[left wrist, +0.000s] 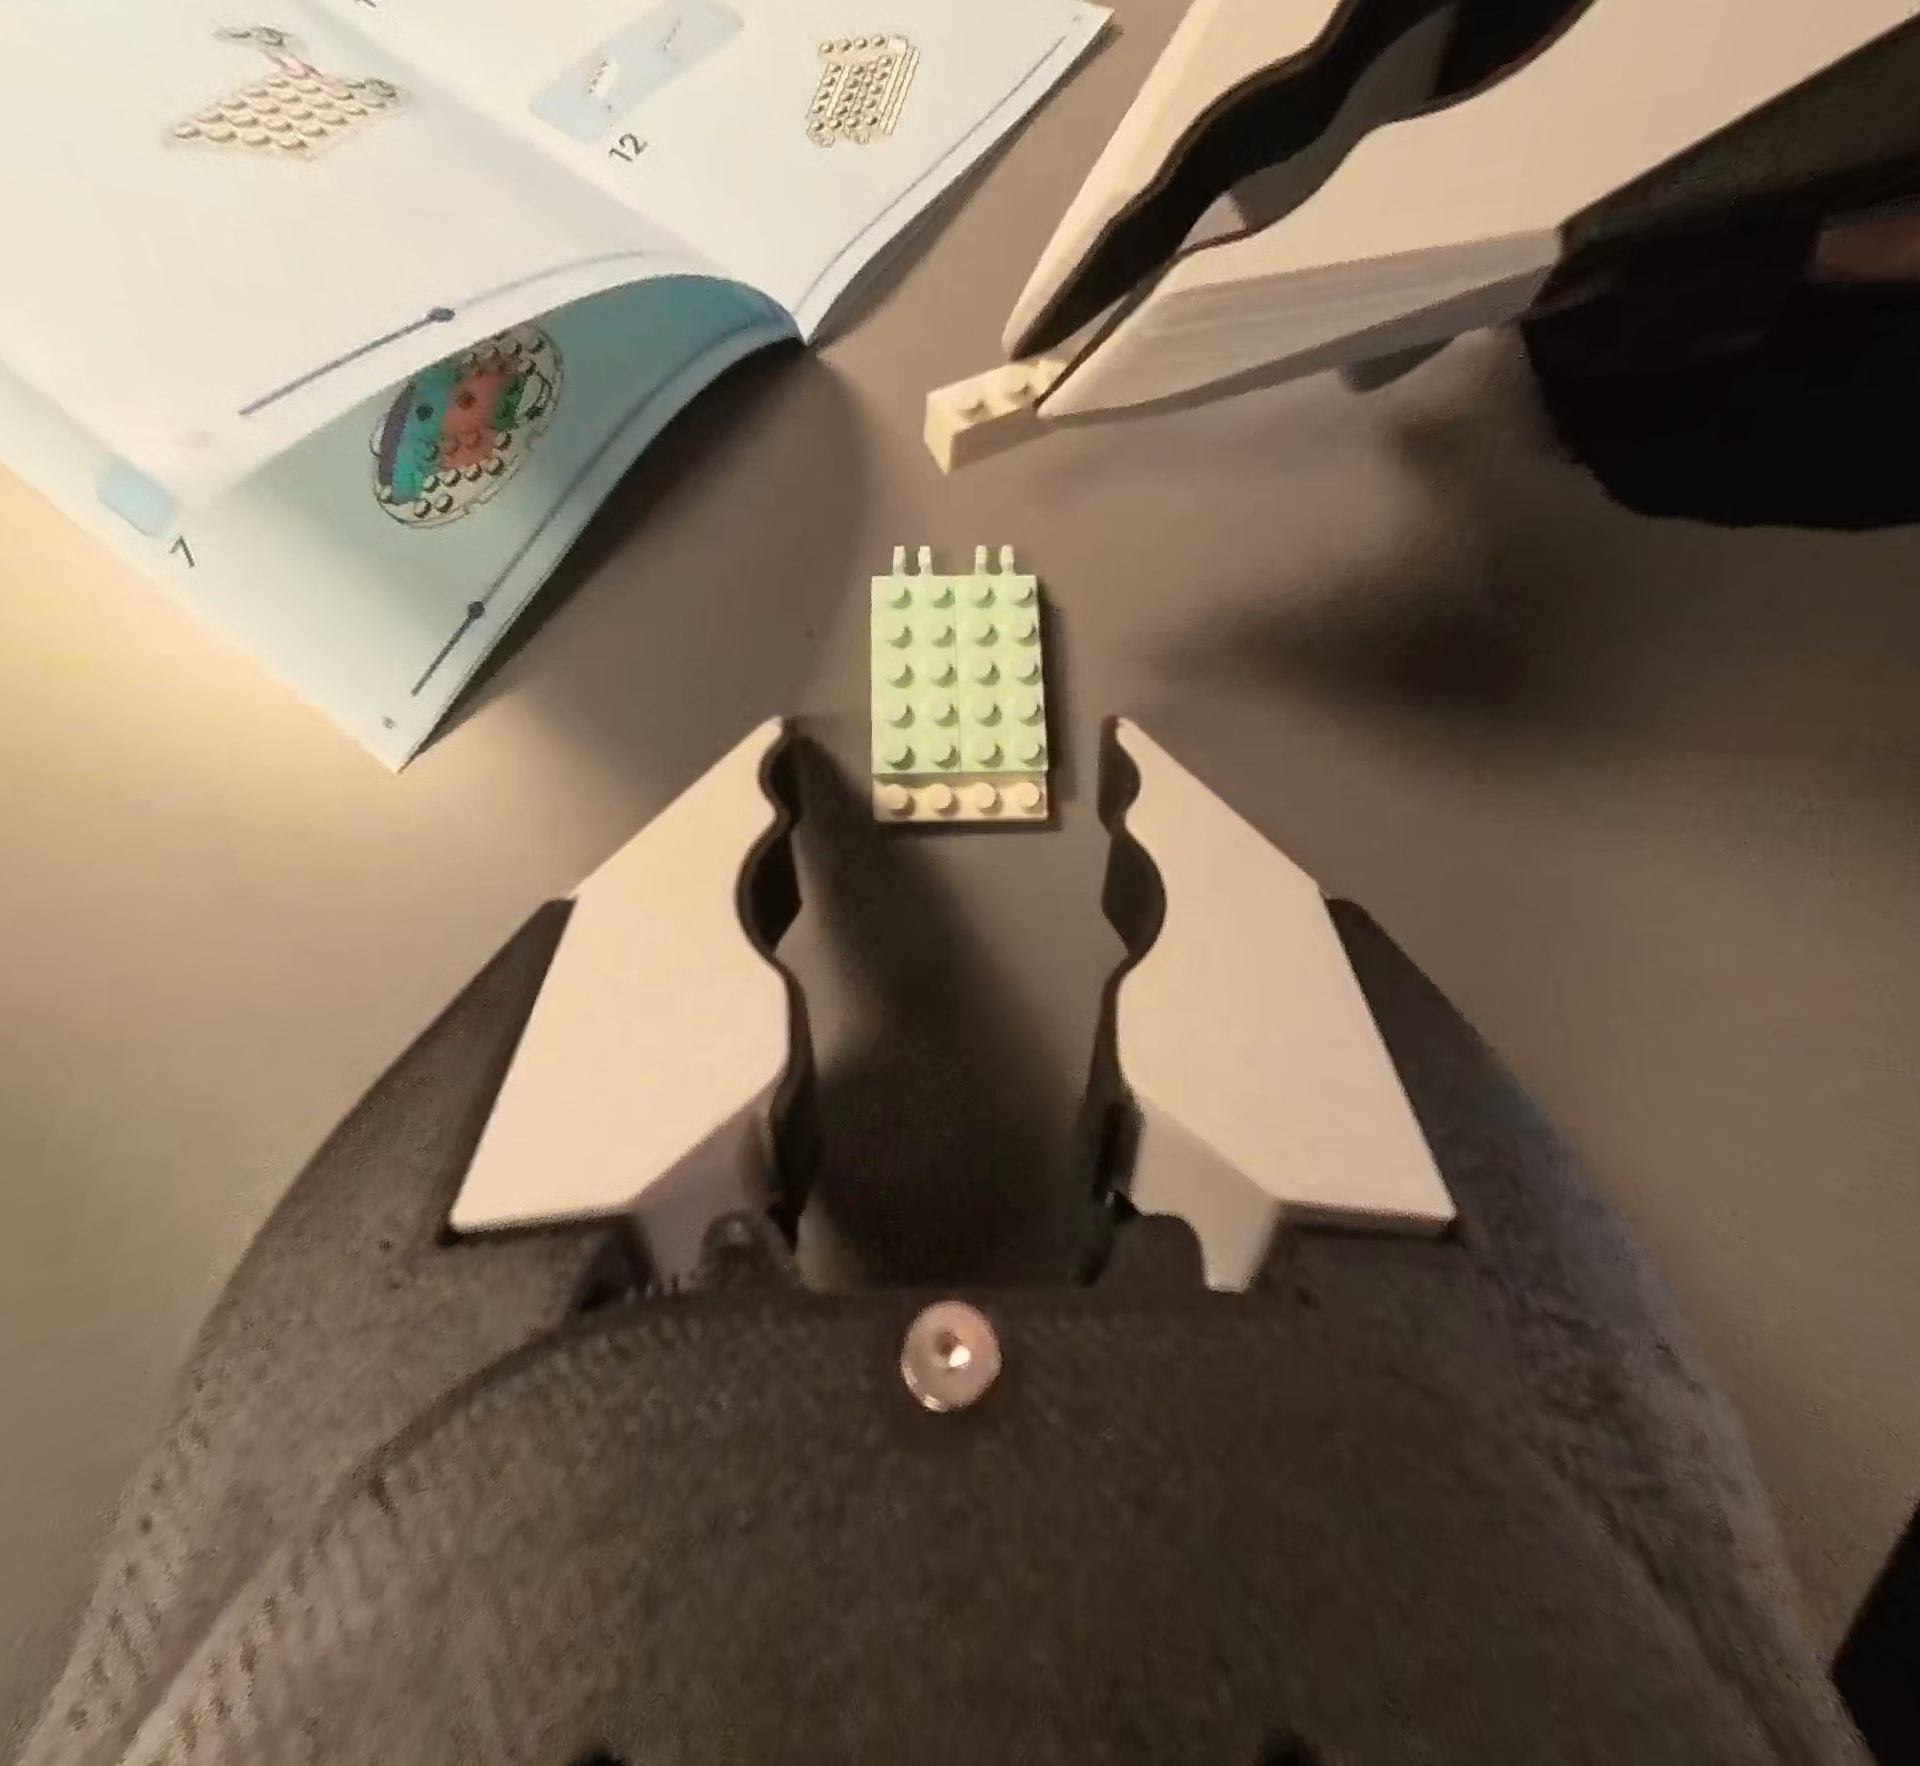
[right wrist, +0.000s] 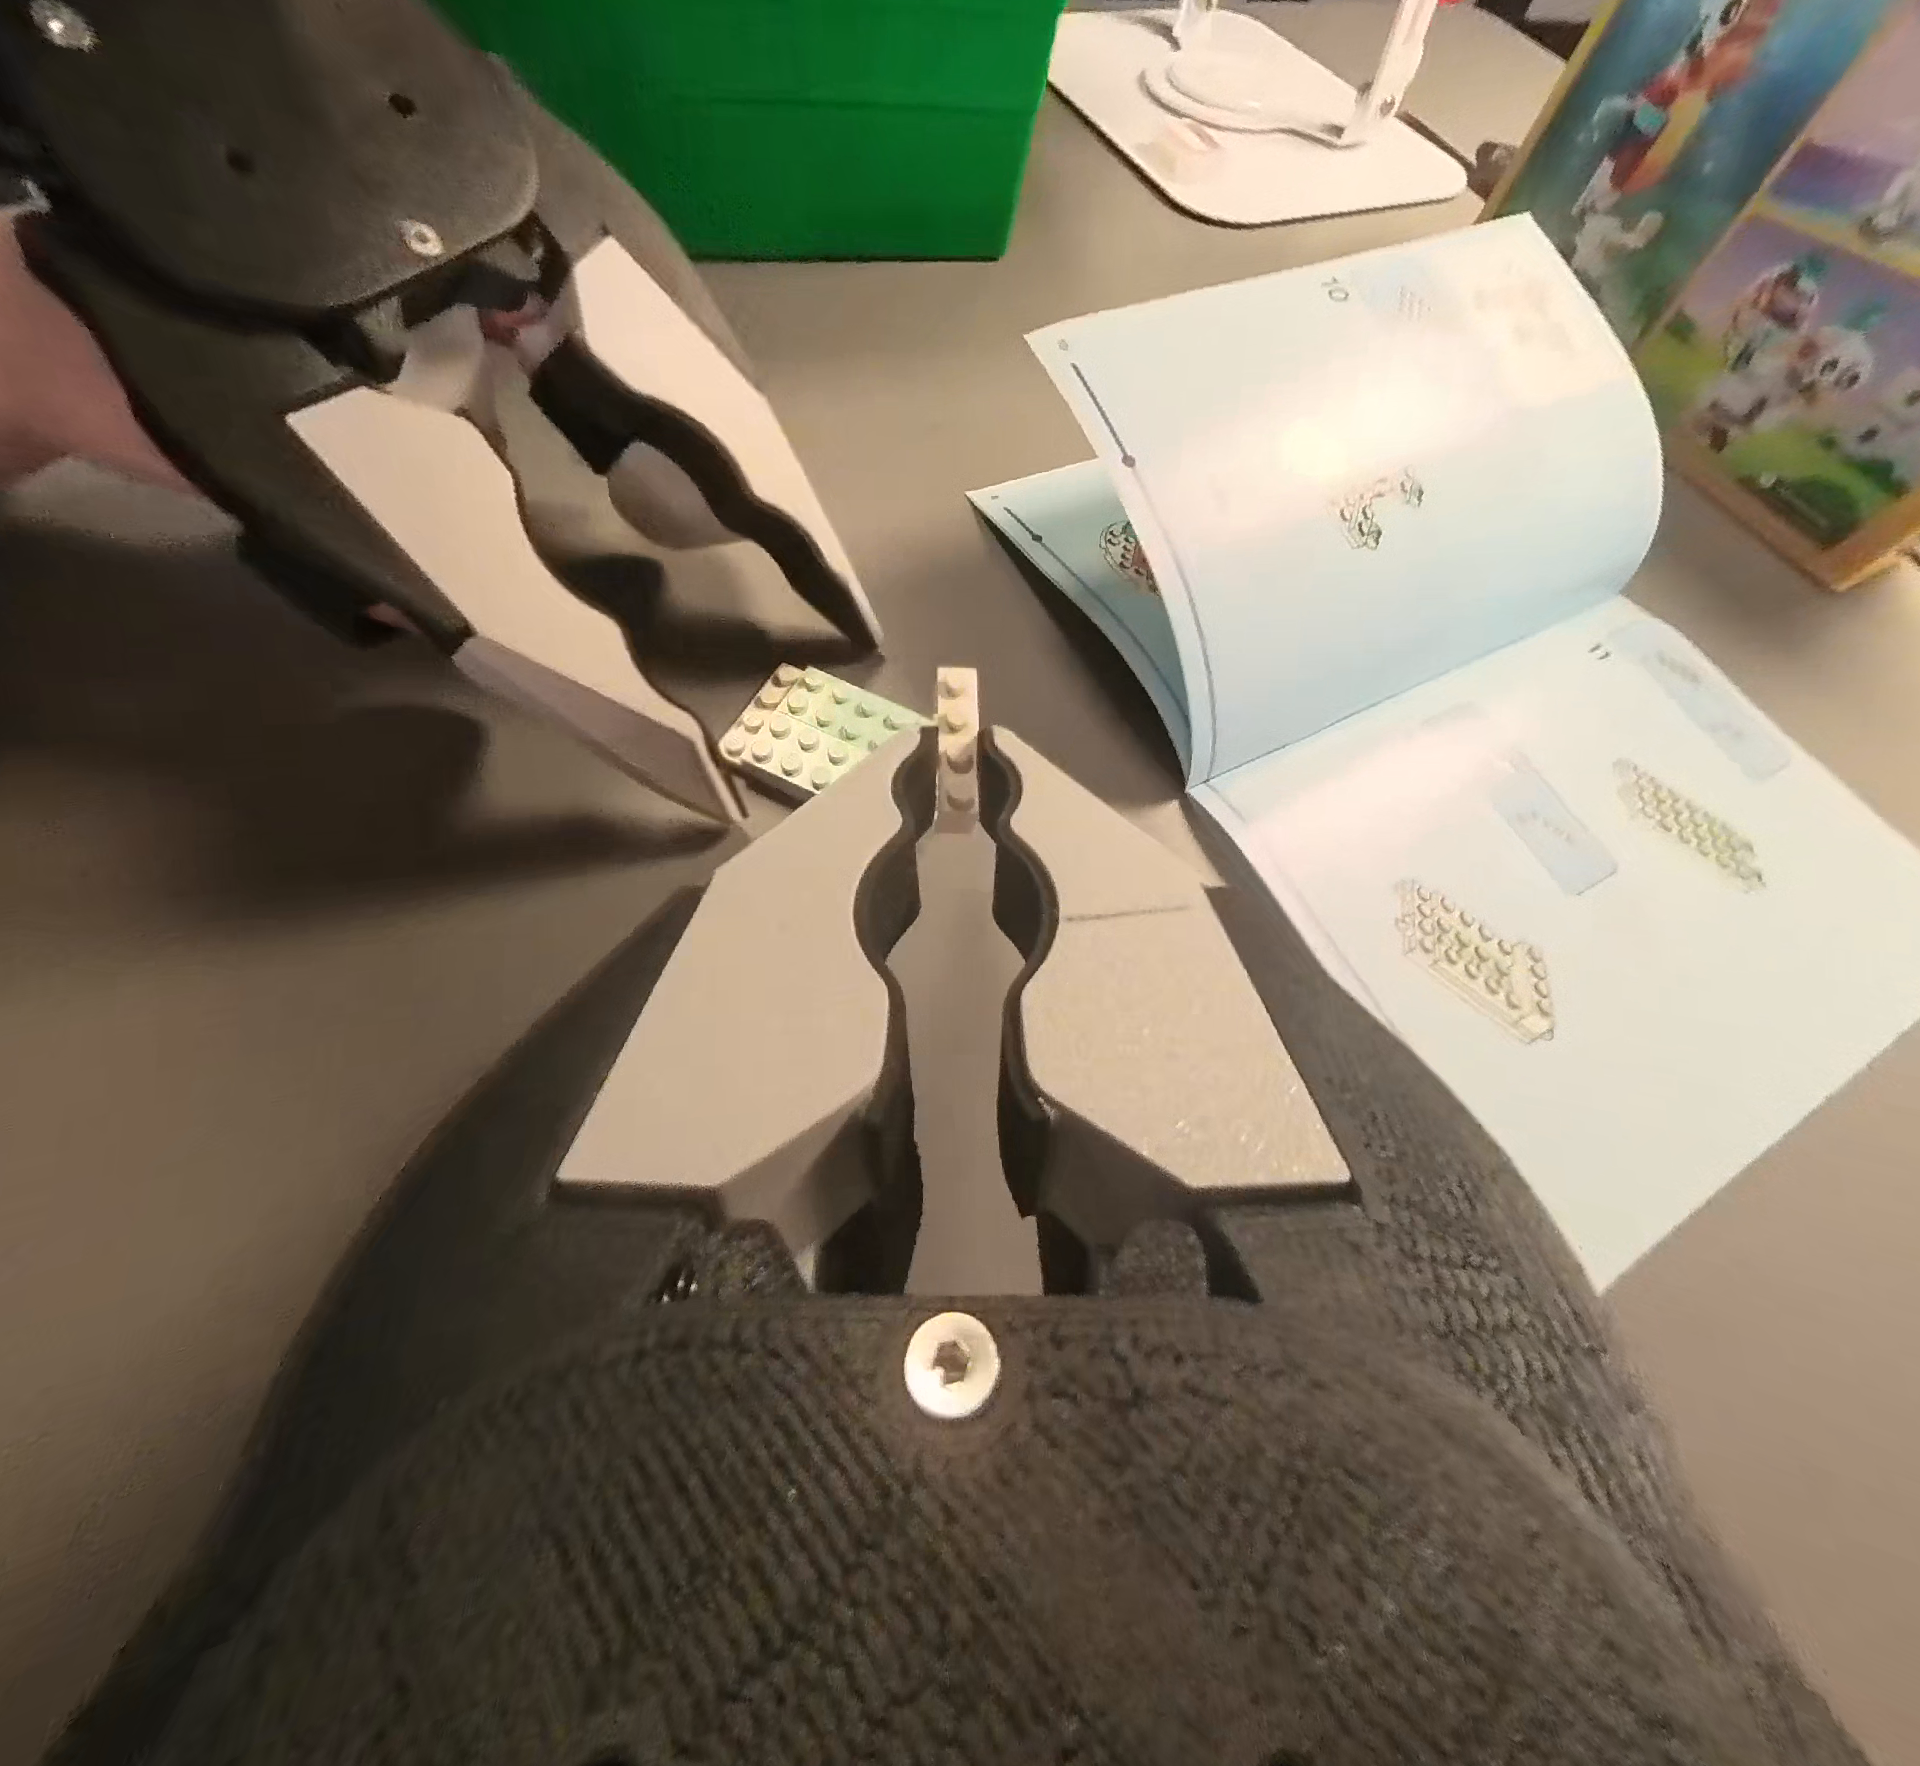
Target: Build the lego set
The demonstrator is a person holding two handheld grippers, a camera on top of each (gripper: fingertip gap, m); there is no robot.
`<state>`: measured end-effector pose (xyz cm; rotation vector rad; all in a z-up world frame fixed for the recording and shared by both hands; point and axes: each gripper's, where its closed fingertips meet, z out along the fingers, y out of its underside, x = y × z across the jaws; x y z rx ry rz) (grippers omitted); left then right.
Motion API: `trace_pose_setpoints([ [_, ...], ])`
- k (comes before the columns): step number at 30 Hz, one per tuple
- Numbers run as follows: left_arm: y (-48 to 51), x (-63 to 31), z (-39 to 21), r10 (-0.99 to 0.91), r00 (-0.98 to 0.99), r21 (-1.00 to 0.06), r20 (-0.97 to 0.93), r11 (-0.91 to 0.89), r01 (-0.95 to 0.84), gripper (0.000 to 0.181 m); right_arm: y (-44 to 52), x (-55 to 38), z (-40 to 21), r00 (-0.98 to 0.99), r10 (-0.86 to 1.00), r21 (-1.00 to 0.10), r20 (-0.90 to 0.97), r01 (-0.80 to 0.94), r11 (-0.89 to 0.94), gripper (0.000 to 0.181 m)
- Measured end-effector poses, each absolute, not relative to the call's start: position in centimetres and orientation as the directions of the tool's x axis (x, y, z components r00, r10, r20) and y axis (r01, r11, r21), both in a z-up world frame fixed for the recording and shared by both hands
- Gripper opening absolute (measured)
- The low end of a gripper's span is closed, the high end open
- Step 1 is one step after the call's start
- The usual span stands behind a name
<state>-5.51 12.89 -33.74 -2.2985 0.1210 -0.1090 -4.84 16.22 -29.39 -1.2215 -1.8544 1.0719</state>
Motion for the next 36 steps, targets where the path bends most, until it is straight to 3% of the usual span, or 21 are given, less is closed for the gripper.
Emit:
trace_pose_setpoints([
  [7, 13.2, -5.0, -33.7, -0.091, 0.992, -0.712, -0.084, -0.691, -0.124, 0.039, 16.0, -5.4, -30.5, -0.277, 0.957, -0.877, -0.085, 0.477, 0.06, 0.006],
  [11, 13.4, -4.7, -33.7, -0.066, 0.996, -0.728, -0.06, -0.68, -0.089, 0.033, 15.9, -5.5, -30.6, -0.231, 0.965, -0.873, -0.122, 0.487, 0.007, 0.006],
  [19, 13.9, -5.6, -31.6, -0.008, 0.997, -0.843, -0.076, -0.534, -0.069, 0.032, 15.6, -5.8, -29.8, -0.132, 0.991, -0.901, -0.015, 0.432, 0.044, 0.006],
  [28, 13.8, -5.7, -29.7, 0.015, 0.99, -0.898, -0.137, -0.424, -0.118, 0.032, 15.6, -6.3, -28.6, -0.055, 0.997, -0.932, 0.053, 0.355, 0.07, 0.006],
  [36, 13.7, -5.7, -28.7, 0.026, 0.981, -0.913, -0.192, -0.371, -0.169, 0.032, 15.7, -6.6, -27.8, -0.039, 0.991, -0.945, -0.132, 0.306, -0.113, 0.006],
])
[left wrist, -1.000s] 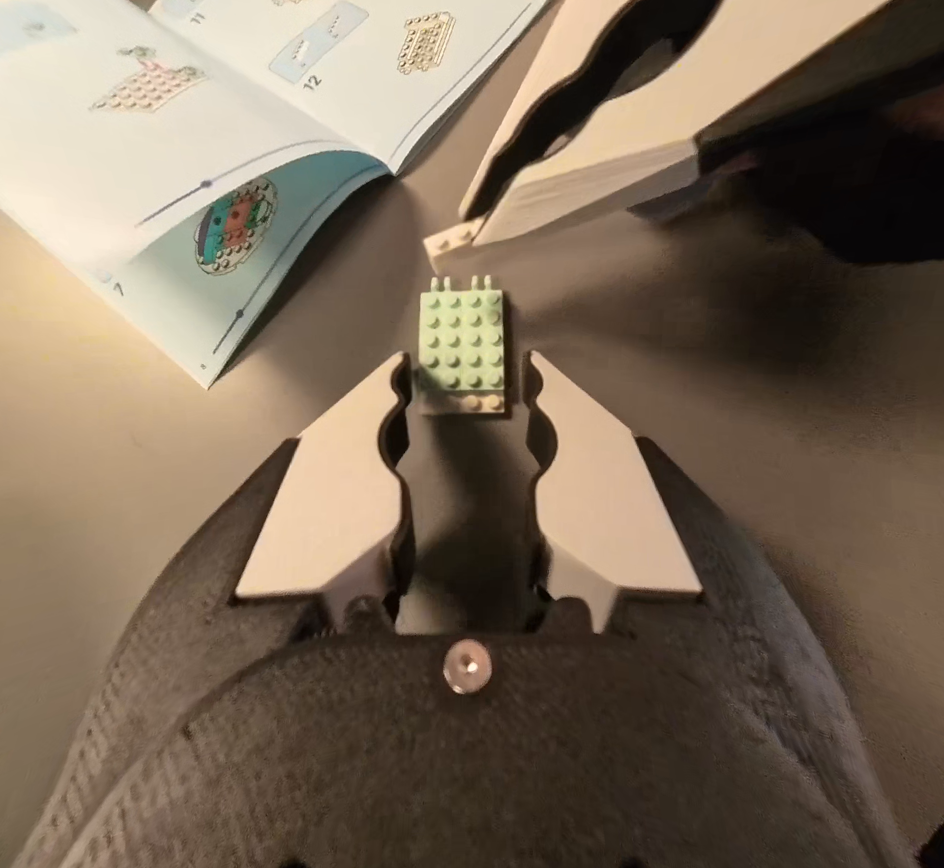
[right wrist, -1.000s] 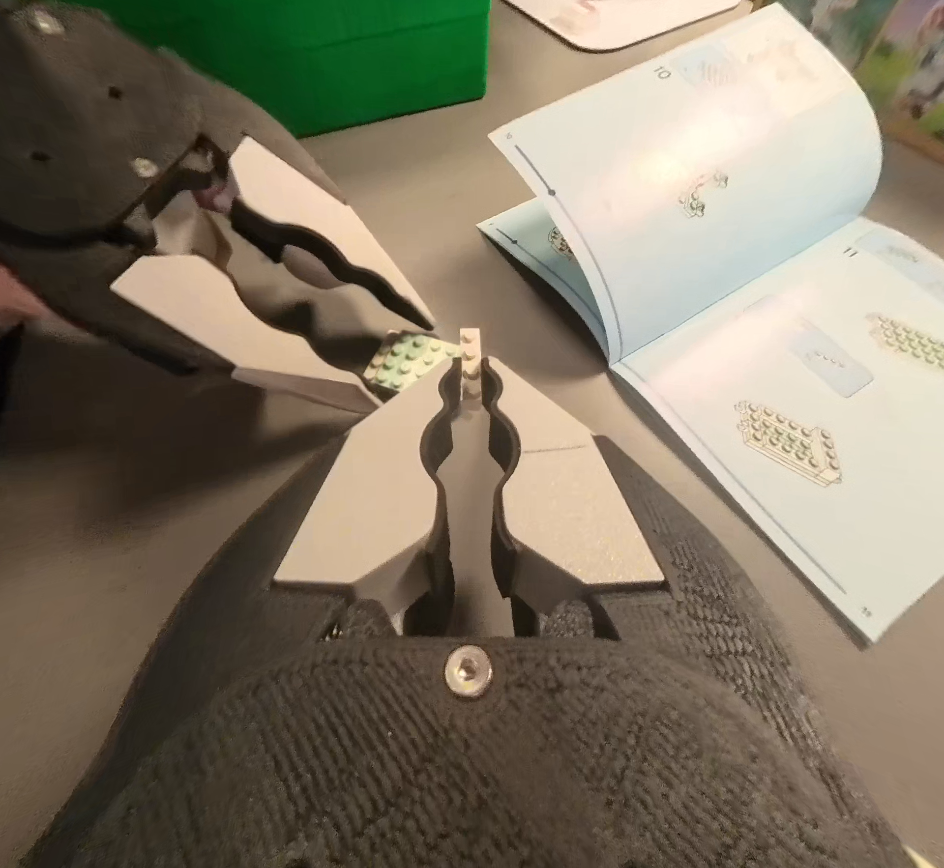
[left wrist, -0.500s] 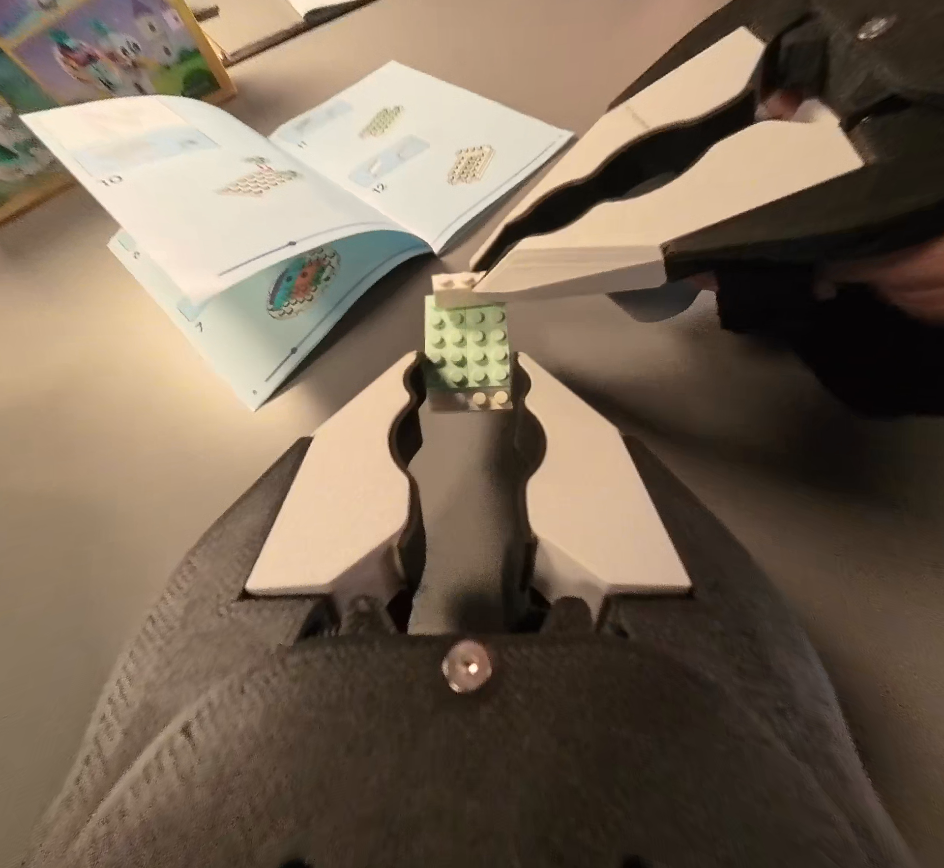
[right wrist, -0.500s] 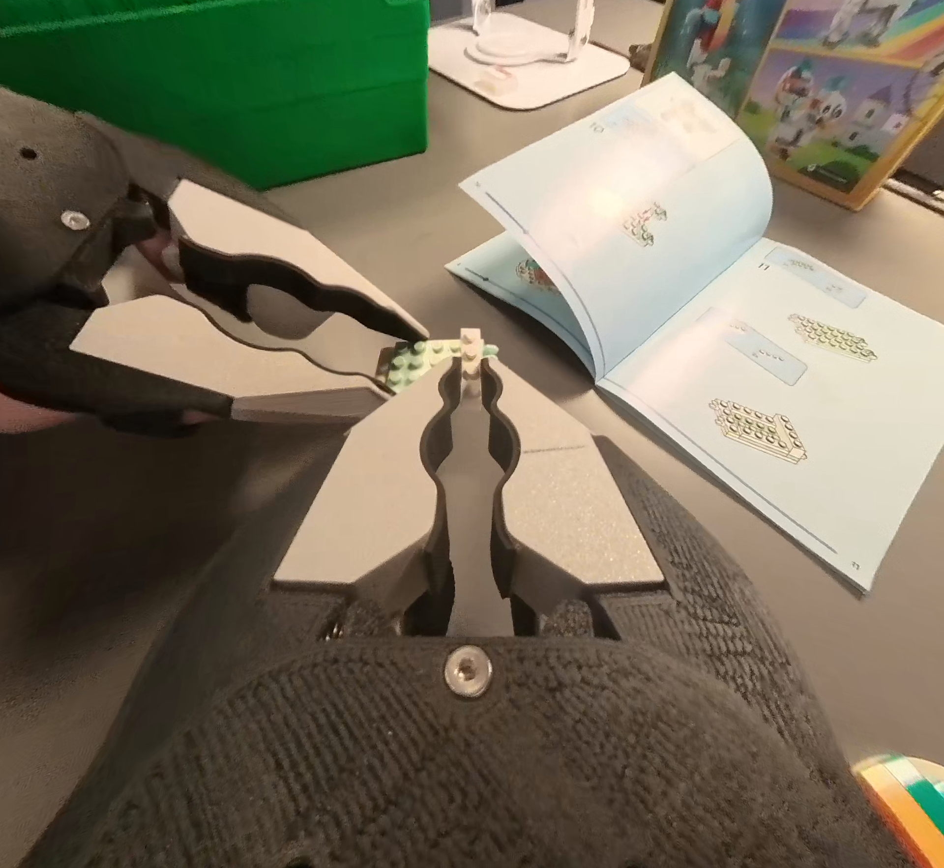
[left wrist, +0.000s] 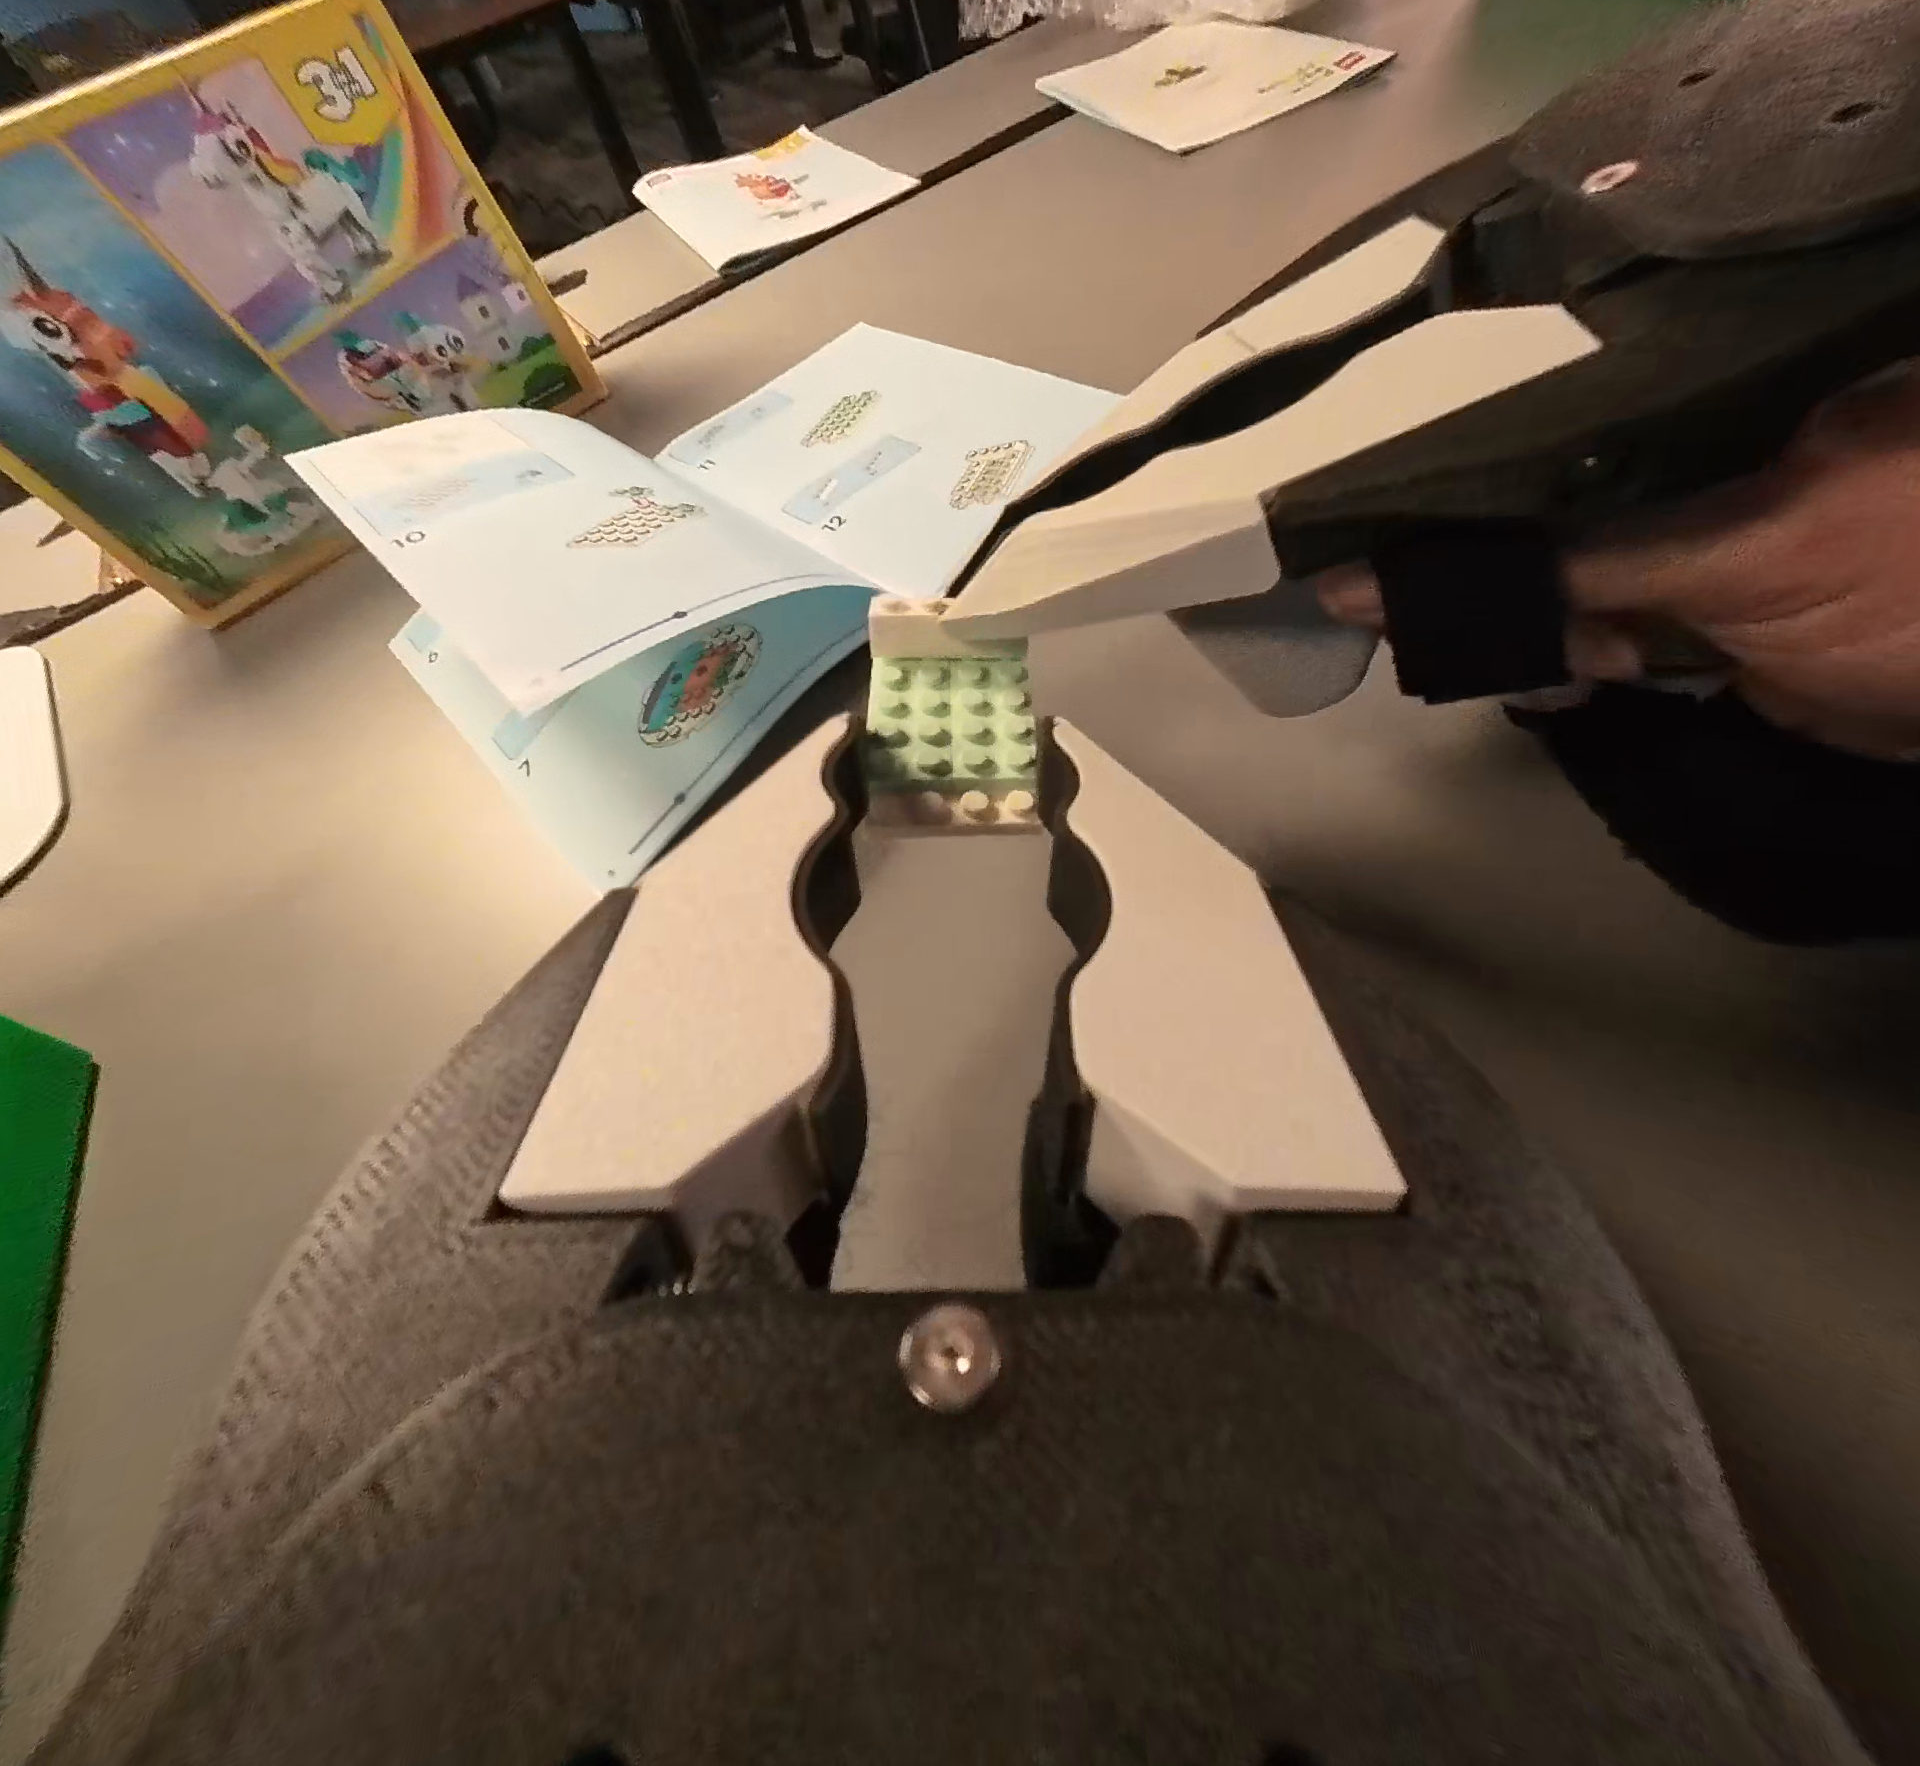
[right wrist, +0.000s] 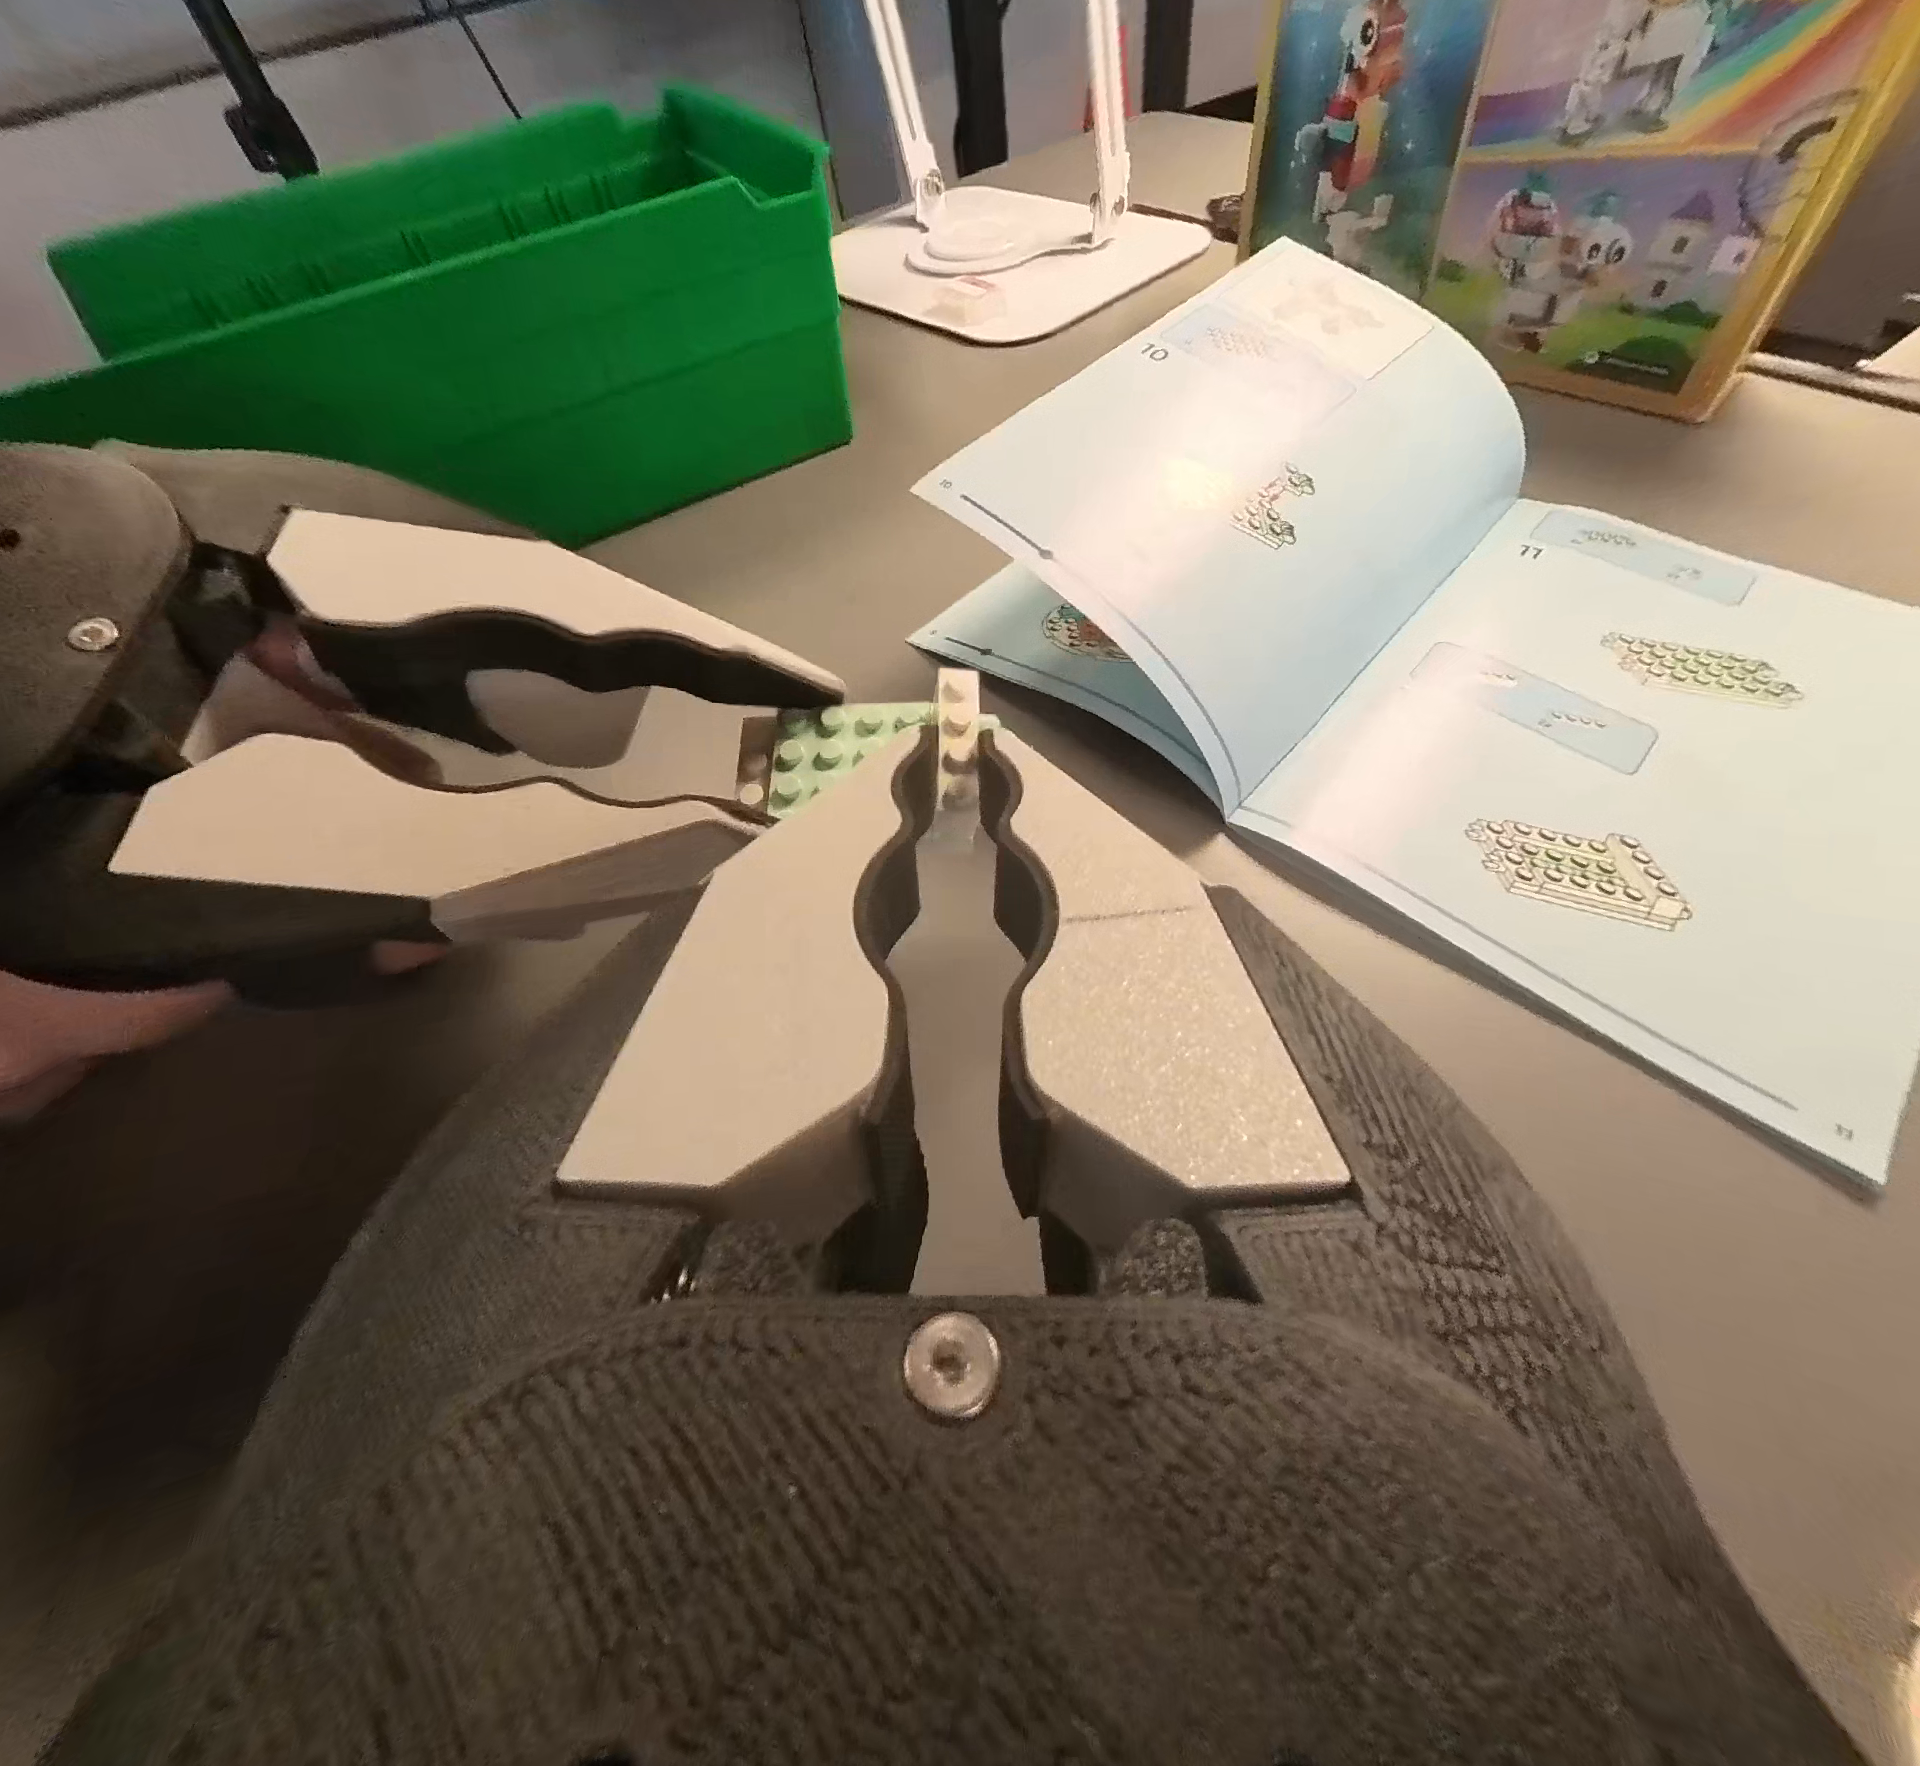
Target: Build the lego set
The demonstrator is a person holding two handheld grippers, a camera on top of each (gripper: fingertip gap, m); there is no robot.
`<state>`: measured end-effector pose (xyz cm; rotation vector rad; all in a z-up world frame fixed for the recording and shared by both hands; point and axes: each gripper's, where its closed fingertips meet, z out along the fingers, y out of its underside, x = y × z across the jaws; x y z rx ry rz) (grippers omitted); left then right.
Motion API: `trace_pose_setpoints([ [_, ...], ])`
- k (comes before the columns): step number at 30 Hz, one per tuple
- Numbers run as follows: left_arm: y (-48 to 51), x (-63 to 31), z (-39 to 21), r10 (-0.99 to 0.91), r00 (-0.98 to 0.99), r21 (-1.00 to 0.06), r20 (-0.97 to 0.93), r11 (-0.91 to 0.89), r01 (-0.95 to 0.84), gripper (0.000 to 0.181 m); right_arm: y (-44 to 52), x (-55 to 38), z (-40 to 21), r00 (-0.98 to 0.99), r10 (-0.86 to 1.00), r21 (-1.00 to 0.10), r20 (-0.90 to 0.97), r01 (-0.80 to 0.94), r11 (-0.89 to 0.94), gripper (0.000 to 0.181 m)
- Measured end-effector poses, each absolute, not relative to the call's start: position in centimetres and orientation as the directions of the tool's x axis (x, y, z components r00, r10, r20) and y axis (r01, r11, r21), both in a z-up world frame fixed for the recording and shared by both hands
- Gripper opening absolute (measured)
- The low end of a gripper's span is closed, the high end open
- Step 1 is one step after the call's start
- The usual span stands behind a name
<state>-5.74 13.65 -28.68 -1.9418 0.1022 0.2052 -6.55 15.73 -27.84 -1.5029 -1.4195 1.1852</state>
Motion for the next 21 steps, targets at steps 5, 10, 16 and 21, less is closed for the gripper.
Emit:
trace_pose_setpoints([
  [5, 13.72, -5.67, -28.22, 0.033, 0.983, -0.926, -0.182, -0.342, -0.16, 0.032, 15.72, -6.52, -27.58, -0.038, 0.993, -0.952, -0.108, 0.292, -0.093, 0.006],
  [10, 13.77, -5.75, -28.07, 0.039, 0.983, -0.93, -0.179, -0.332, -0.156, 0.032, 15.57, -6.46, -27.21, -0.044, 0.997, -0.959, -0.067, 0.279, -0.052, 0.007],
  [16, 13.82, -5.69, -28.13, 0.033, 0.985, -0.932, -0.172, -0.33, -0.151, 0.032, 15.58, -6.47, -27.17, -0.042, 0.998, -0.96, -0.049, 0.278, -0.035, 0.01],
  [21, 13.81, -5.65, -28.14, 0.029, 0.985, -0.933, -0.167, -0.329, -0.148, 0.031, 15.59, -6.52, -27.15, -0.044, 0.998, -0.961, -0.048, 0.276, -0.034, 0.011],
])
